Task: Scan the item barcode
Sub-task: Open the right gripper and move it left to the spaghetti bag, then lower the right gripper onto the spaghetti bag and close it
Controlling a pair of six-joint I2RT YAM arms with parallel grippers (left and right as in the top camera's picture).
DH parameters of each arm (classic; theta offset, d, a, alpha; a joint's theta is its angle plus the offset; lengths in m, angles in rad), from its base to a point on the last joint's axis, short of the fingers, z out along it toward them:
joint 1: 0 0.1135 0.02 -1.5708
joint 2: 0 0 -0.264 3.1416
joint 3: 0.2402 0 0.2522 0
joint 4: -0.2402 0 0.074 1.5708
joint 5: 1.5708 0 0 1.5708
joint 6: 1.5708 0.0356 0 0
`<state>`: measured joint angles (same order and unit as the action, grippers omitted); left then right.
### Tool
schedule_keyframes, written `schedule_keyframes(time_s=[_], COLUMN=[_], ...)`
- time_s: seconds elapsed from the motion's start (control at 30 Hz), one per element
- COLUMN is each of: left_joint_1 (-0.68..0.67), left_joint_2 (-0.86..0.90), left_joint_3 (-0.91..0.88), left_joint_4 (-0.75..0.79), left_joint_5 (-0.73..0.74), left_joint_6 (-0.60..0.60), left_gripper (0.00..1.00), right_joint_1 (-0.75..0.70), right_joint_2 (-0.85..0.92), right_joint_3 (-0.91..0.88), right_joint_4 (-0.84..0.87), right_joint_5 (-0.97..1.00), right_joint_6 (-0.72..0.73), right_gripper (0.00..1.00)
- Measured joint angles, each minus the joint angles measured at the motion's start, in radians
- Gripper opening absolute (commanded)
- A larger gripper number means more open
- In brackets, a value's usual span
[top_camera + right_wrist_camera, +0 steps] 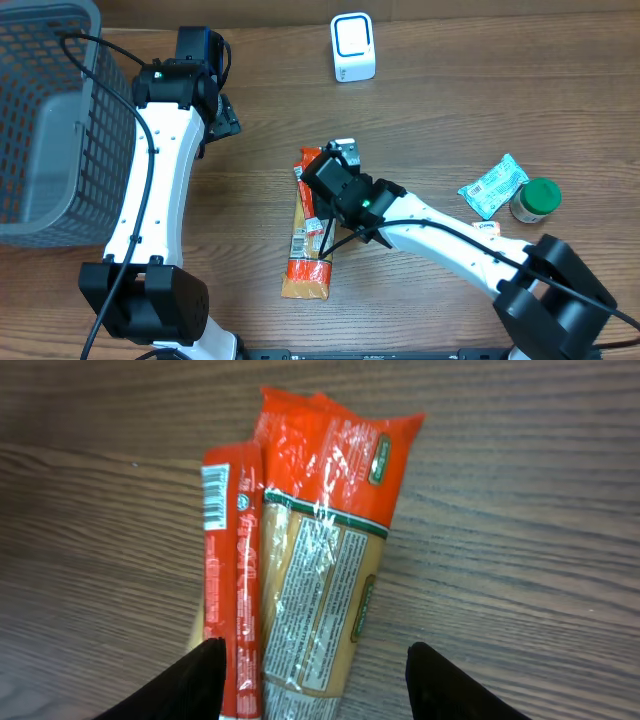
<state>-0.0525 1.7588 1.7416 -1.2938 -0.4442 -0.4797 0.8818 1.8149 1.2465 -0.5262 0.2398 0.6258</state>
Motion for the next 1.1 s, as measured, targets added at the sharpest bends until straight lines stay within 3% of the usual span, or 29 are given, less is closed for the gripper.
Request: schedule_keyframes(time_s=[0.57,1.0,1.1], left_joint_1=[0.000,0.000,0.000], left_joint_2=[0.000,0.000,0.000], left_joint_3=[0.000,0.000,0.000], left_joint_4=[0.000,0.000,0.000], left_joint_5=[0.000,0.000,0.000], left_joint_6=[0.000,0.000,0.000], left_gripper=[1.00,1.00,0.99], right_joint_1=[0.000,0.003,0.003], right_joint_2=[0.048,0.087,0.107], right_joint_3=[0.000,0.000,0.000], right_joint_4=[0.016,0.020,0.021], right_joint_5=[-0.174,-0.251,-0.270], right_joint_6=[0.004,0.003,0.005], right_gripper=[0.36,0.35,0.23])
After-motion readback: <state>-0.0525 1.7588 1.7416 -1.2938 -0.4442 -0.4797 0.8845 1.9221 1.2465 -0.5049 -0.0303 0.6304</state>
